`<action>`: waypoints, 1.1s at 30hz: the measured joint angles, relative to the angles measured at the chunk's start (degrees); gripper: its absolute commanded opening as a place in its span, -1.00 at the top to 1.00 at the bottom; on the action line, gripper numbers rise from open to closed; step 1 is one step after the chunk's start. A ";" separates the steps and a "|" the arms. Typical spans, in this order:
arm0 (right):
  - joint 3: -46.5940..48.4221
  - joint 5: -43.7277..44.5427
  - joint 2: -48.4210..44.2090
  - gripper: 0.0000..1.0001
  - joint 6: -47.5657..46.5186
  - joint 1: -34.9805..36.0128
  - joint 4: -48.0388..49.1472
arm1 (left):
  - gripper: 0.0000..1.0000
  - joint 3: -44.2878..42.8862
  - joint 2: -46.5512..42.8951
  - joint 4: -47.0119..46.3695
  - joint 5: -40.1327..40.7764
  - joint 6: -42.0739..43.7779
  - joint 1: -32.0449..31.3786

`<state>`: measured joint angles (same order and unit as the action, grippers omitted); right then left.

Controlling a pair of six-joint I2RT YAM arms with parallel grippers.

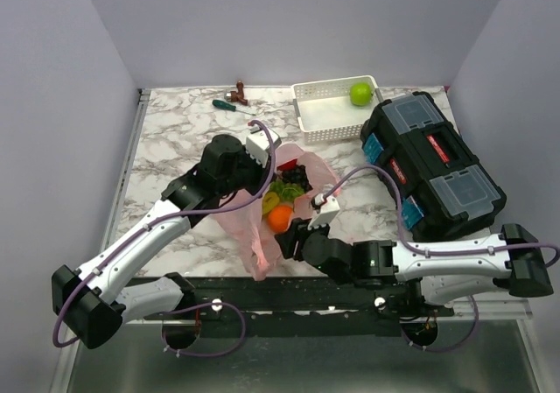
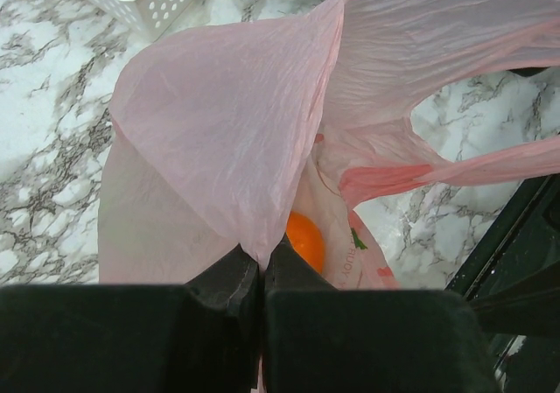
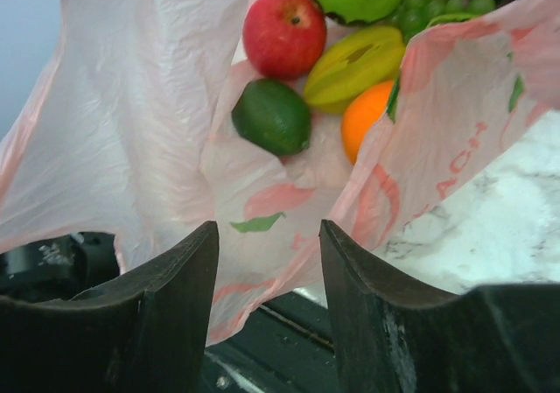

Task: Take the fake fruits out of the plastic bag
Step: Adjust the plastic bag at the center of the board.

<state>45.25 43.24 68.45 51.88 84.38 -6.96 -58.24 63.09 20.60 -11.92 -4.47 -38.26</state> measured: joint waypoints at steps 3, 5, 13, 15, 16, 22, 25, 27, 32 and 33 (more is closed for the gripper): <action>1.33 2.67 1.53 0.18 -1.66 0.00 -0.79 | 1.00 0.09 0.00 -0.11 -0.15 0.15 -0.28; 4.37 4.63 5.46 0.36 -3.28 0.00 -1.01 | 1.00 0.37 0.00 -0.37 -0.15 0.22 -0.48; 14.14 7.45 18.71 0.64 -4.83 -2.95 -2.60 | 1.00 1.25 -0.31 -0.94 -0.09 0.66 -1.11; 14.86 6.97 20.41 0.64 -5.75 -5.70 -2.16 | 1.00 1.53 -0.48 -1.20 -0.07 0.85 -1.29; 14.88 6.60 21.05 0.64 -6.62 -6.95 -1.73 | 1.00 1.64 -0.59 -1.25 -0.04 0.98 -1.38; 13.20 5.73 23.23 0.63 -8.35 -13.29 -0.76 | 1.00 1.81 -1.03 -1.27 0.81 1.25 -1.62; 6.80 5.73 20.87 0.63 -6.82 -15.63 -0.48 | 1.00 1.81 -1.11 -1.29 1.46 1.33 -1.62; 1.42 5.70 18.36 0.62 -4.85 -17.00 -1.29 | 1.00 1.81 -1.18 -1.31 1.88 1.40 -1.62; -6.86 4.76 12.04 0.57 0.24 -18.36 -4.26 | 1.00 1.81 -1.22 -1.55 1.88 1.40 -1.62; -7.19 3.85 11.45 0.52 0.42 -18.34 -4.28 | 1.00 1.81 -1.22 -1.68 1.88 1.40 -1.64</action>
<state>38.06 47.09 79.90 52.29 66.04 -11.25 -56.42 61.87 18.92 -10.04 -3.07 -39.90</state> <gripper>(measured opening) 0.202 0.003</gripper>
